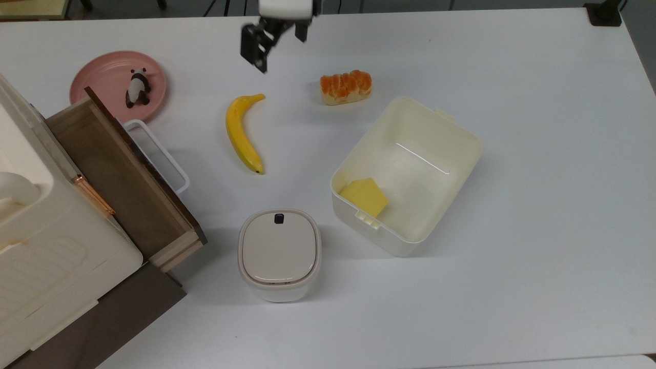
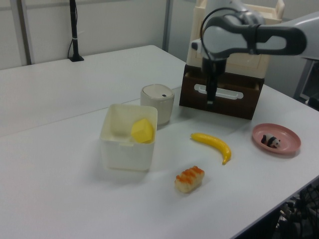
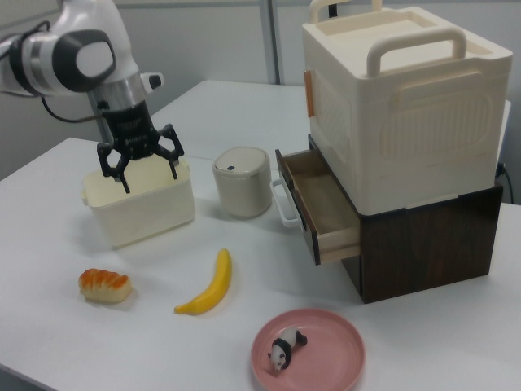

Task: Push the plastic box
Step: 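Lift the gripper up out of the box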

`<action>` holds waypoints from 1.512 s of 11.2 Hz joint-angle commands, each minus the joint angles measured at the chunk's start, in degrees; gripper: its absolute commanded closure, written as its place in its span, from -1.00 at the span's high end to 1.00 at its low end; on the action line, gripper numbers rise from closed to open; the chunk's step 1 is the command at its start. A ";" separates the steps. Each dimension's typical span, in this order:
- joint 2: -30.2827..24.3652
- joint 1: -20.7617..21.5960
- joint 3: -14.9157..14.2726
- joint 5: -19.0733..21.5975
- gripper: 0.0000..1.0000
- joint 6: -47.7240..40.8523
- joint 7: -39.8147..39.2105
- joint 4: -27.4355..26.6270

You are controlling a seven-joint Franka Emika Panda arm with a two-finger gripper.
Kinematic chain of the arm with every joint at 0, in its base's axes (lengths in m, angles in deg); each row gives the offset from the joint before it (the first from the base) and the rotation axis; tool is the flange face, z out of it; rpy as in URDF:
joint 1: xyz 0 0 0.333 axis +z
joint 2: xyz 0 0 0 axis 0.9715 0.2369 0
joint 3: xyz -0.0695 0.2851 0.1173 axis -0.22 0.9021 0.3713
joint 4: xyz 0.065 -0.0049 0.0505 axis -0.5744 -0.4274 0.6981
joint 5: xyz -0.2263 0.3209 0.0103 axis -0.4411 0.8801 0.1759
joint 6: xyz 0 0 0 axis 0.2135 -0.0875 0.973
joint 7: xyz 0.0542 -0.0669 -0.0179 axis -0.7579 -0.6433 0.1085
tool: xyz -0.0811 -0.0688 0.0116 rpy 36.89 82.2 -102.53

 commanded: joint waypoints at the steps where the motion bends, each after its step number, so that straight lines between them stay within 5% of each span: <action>1: -4.02 -3.35 -0.80 5.78 1.00 -6.13 7.34 2.00; 8: -4.19 -3.54 -3.43 6.05 1.00 -3.00 40.30 2.63; 17: -0.94 -0.56 -6.15 6.40 1.00 -0.27 44.28 3.69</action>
